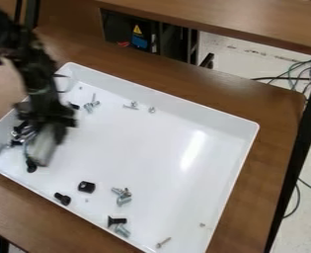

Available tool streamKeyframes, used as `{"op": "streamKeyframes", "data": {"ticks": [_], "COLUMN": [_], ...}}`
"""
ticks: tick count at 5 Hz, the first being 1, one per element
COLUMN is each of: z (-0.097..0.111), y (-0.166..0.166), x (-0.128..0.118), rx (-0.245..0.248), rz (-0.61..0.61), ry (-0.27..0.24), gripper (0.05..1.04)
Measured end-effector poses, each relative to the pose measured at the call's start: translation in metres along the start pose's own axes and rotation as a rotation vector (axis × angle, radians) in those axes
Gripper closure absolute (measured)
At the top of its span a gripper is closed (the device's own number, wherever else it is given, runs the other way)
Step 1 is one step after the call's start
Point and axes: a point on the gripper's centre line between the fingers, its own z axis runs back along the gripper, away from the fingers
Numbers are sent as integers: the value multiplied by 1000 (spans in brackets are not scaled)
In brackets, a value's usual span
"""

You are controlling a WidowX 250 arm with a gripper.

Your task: Sweep into pile

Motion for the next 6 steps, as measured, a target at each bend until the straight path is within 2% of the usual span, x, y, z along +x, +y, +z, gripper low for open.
{"op": "streamKeyframes", "data": {"ticks": [1, 2, 3, 4, 5, 6], "z": [3, 10, 25, 47, 69, 73], "y": [15, 0, -24, -64, -95, -140], "x": [-11, -8, -6, -4, -11, -30], "rx": [10, -15, -41, -63, -72, -102], "rz": [-5, -32, -76, -153, -207, -260], "ry": [30, 16, -17, -74, -130, -152], "gripper": [721, 721, 721, 721, 721, 721]}}
